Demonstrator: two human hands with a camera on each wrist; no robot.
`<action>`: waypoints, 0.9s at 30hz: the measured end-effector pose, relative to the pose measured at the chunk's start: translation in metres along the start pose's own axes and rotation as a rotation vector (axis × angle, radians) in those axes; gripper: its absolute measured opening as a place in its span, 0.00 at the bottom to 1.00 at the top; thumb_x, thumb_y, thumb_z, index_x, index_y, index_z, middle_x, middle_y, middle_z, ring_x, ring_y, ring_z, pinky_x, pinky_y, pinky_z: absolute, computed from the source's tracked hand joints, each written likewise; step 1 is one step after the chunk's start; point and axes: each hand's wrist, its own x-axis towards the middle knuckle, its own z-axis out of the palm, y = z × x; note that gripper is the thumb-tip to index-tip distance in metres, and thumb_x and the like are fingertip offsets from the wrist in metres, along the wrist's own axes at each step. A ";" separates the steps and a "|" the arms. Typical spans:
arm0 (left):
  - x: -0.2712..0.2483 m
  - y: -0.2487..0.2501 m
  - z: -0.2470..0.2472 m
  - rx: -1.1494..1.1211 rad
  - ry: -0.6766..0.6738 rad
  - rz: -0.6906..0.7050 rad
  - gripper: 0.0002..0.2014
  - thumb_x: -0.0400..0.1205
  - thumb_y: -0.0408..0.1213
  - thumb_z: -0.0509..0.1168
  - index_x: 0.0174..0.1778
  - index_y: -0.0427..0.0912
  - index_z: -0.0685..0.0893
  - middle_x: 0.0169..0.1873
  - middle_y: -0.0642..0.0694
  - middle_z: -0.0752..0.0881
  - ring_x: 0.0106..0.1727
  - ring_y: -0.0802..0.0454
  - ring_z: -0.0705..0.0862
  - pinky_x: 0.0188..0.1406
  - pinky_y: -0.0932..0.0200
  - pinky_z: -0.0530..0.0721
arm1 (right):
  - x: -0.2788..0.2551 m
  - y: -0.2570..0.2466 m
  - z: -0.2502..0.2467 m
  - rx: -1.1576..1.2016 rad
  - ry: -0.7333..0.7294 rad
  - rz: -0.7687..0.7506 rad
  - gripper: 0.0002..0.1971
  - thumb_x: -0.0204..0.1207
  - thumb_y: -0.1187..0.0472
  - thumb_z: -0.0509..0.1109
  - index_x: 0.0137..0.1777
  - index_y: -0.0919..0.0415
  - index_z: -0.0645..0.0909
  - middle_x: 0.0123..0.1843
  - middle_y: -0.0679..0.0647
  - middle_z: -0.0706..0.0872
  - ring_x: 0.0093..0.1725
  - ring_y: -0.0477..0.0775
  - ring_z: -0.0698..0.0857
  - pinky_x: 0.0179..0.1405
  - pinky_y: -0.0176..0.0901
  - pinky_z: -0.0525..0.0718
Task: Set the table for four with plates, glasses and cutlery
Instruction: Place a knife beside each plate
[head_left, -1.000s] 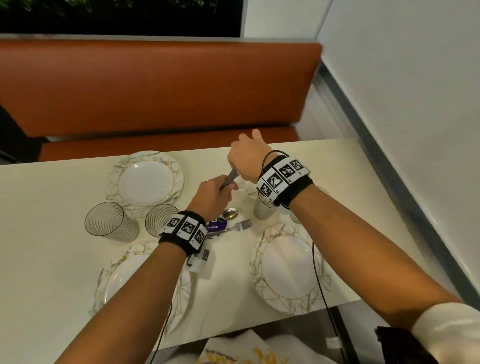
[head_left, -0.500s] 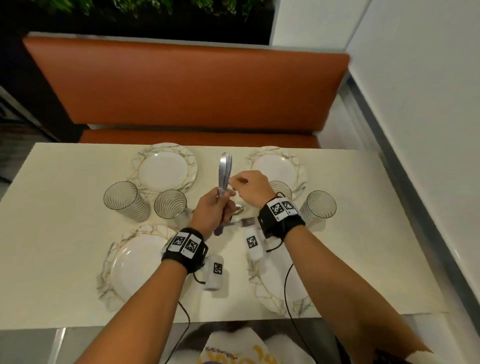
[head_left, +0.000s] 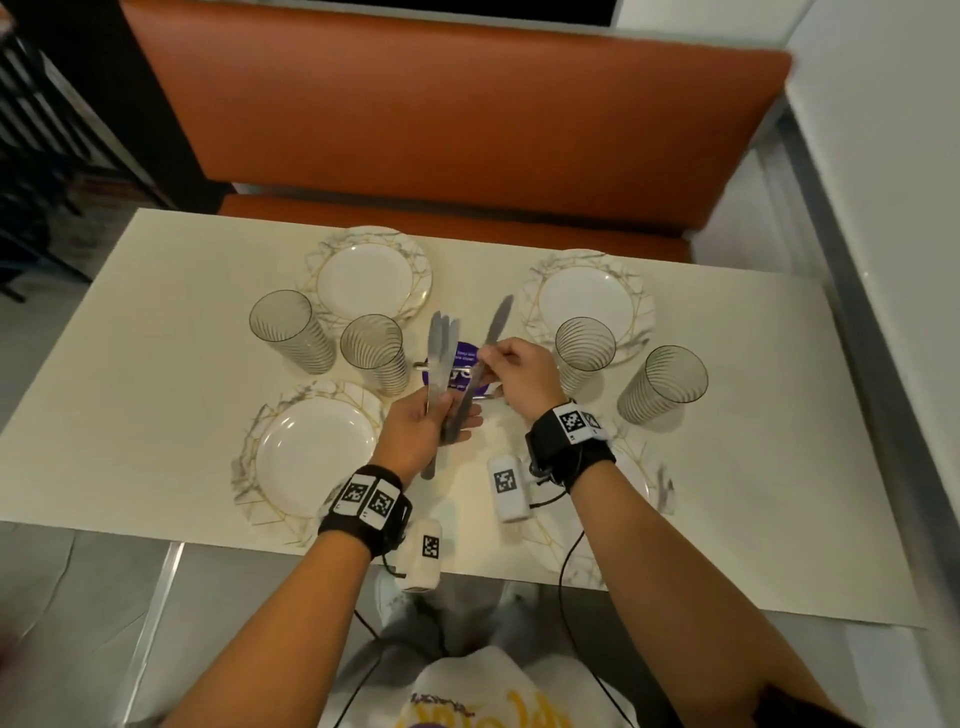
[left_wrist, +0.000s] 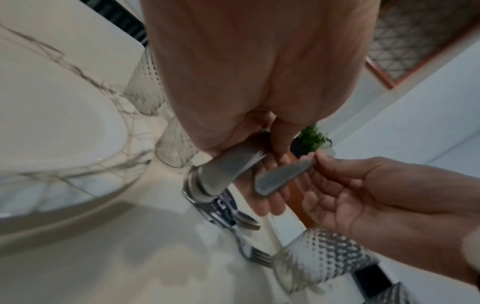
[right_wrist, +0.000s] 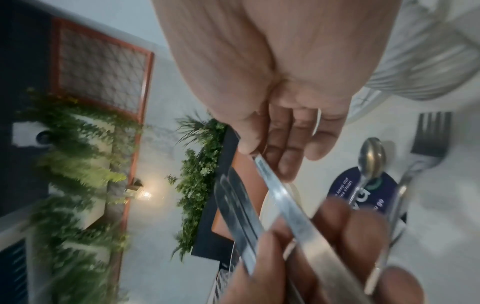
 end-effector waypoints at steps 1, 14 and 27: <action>-0.001 -0.009 -0.010 0.047 0.029 -0.003 0.13 0.94 0.35 0.57 0.62 0.34 0.86 0.50 0.37 0.95 0.52 0.42 0.95 0.54 0.51 0.93 | -0.001 0.005 0.003 0.042 0.023 0.033 0.08 0.83 0.58 0.72 0.46 0.62 0.88 0.39 0.55 0.94 0.38 0.55 0.94 0.34 0.44 0.88; -0.027 -0.053 -0.129 0.409 0.005 -0.173 0.15 0.92 0.34 0.57 0.50 0.37 0.89 0.27 0.46 0.82 0.23 0.57 0.75 0.24 0.67 0.72 | -0.046 0.091 0.127 -0.384 -0.010 0.228 0.03 0.76 0.67 0.76 0.44 0.66 0.91 0.41 0.61 0.93 0.36 0.61 0.92 0.41 0.53 0.93; -0.034 -0.049 -0.164 0.402 -0.061 -0.162 0.13 0.92 0.35 0.58 0.50 0.40 0.89 0.26 0.48 0.81 0.23 0.57 0.74 0.22 0.65 0.71 | -0.060 0.103 0.133 -0.763 0.069 0.027 0.16 0.80 0.63 0.71 0.67 0.56 0.82 0.62 0.57 0.82 0.61 0.59 0.78 0.61 0.52 0.81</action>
